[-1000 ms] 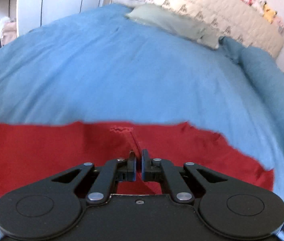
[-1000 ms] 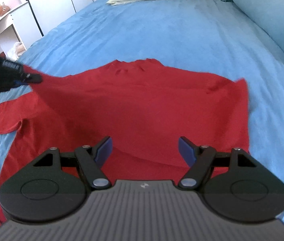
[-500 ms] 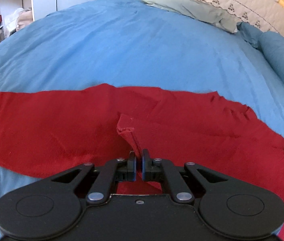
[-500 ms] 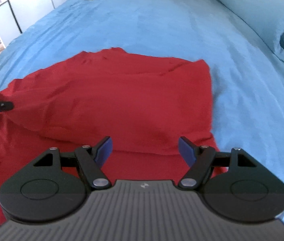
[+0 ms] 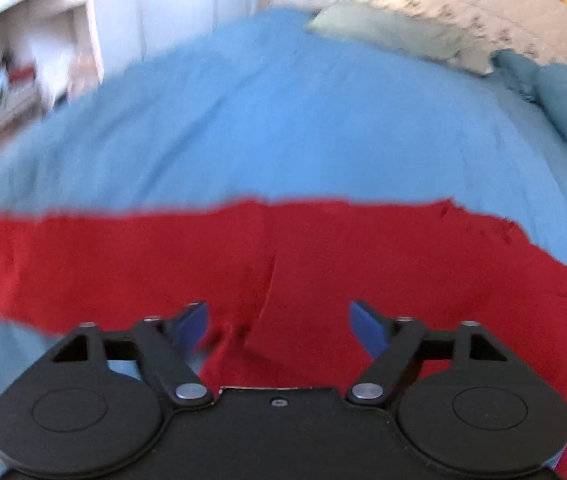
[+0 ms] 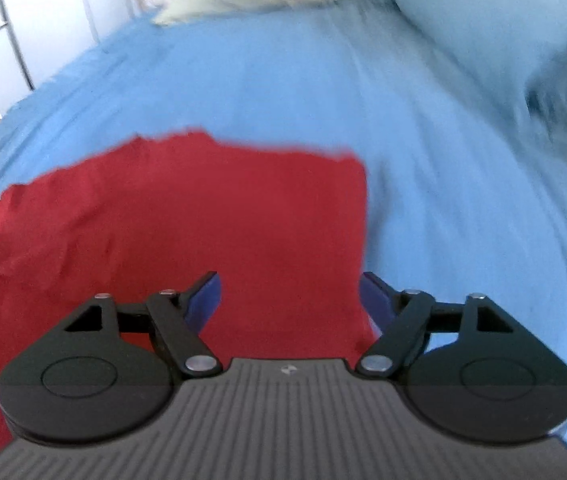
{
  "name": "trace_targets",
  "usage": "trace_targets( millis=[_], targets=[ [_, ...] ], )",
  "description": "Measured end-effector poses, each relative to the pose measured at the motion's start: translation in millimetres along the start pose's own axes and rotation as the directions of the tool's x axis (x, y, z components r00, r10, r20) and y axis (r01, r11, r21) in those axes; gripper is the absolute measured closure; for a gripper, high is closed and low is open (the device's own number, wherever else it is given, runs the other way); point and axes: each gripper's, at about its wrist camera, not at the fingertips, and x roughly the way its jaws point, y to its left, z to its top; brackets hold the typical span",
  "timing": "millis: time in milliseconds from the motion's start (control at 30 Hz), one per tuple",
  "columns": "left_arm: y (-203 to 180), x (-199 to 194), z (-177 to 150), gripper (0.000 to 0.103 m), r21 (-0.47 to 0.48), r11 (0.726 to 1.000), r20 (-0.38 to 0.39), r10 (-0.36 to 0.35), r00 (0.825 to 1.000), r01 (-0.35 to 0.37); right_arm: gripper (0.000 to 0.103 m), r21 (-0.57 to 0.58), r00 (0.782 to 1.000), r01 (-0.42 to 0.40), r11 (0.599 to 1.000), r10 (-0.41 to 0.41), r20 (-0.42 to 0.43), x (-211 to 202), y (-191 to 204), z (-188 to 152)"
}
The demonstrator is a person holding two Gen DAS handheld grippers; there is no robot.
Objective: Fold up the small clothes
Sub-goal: 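Move the left tool to the other sleeve cuff and grasp it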
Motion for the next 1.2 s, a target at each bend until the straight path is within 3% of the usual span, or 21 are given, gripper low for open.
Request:
trace_targets(
  millis=[167, 233, 333, 367, 433, 533, 667, 767, 867, 1033, 1200],
  targets=[
    [-25, 19, 14, 0.014, 0.064, 0.994, 0.001, -0.087, 0.996, 0.086, 0.004, -0.064, 0.997, -0.023, 0.998, 0.028, 0.072, 51, 9, 38],
    [-35, 36, 15, 0.014, 0.073, 0.991, -0.018, -0.11, 0.994, 0.111, 0.004, -0.058, 0.998, 0.001, 0.998, 0.003, 0.056, 79, 5, 43],
    [-44, 52, 14, 0.015, 0.078, 0.989, -0.041, -0.125, 0.991, 0.128, 0.004, -0.033, 0.994, 0.109, 0.993, -0.109, 0.009, 114, -14, 40],
    [-45, 55, 14, 0.015, 0.08, 0.988, -0.048, -0.132, 0.99, 0.135, 0.003, 0.006, 0.996, 0.089, 0.996, -0.089, 0.008, 116, -24, 39],
    [-47, 53, 11, 0.015, 0.083, 0.987, -0.052, -0.137, 0.989, 0.141, 0.004, 0.068, 0.999, 0.039, 0.997, -0.041, 0.018, 106, -38, 39],
    [-46, 49, 6, 0.014, 0.094, 0.984, -0.058, -0.148, 0.987, 0.153, 0.003, 0.039, 0.998, -0.016, 0.999, 0.013, 0.067, 73, -31, 30],
    [-47, 54, -3, 0.015, 0.104, 0.982, -0.099, -0.147, 0.984, 0.157, 0.003, -0.009, 0.994, -0.103, 0.995, 0.103, 0.022, 54, -10, 9],
    [-47, 58, -13, 0.015, 0.108, 0.982, -0.132, -0.143, 0.981, 0.157, 0.004, -0.013, 0.995, -0.084, 0.996, 0.083, -0.055, 52, -4, -22],
    [-50, 57, -26, 0.014, 0.161, 0.978, -0.139, -0.111, 0.984, 0.133, 0.004, -0.04, 0.997, -0.055, 0.998, 0.053, -0.047, 41, -4, -40],
    [-47, 48, -29, 0.014, 0.173, 0.981, -0.159, -0.063, 0.985, 0.091, 0.003, -0.052, 0.997, -0.033, 0.998, 0.029, -0.075, 31, -6, -28],
    [-25, 6, -13, 0.014, 0.079, 0.996, -0.131, -0.033, 0.991, 0.044, 0.003, -0.089, 0.999, -0.033, 0.995, 0.029, -0.045, -3, -6, -14]
  ],
)
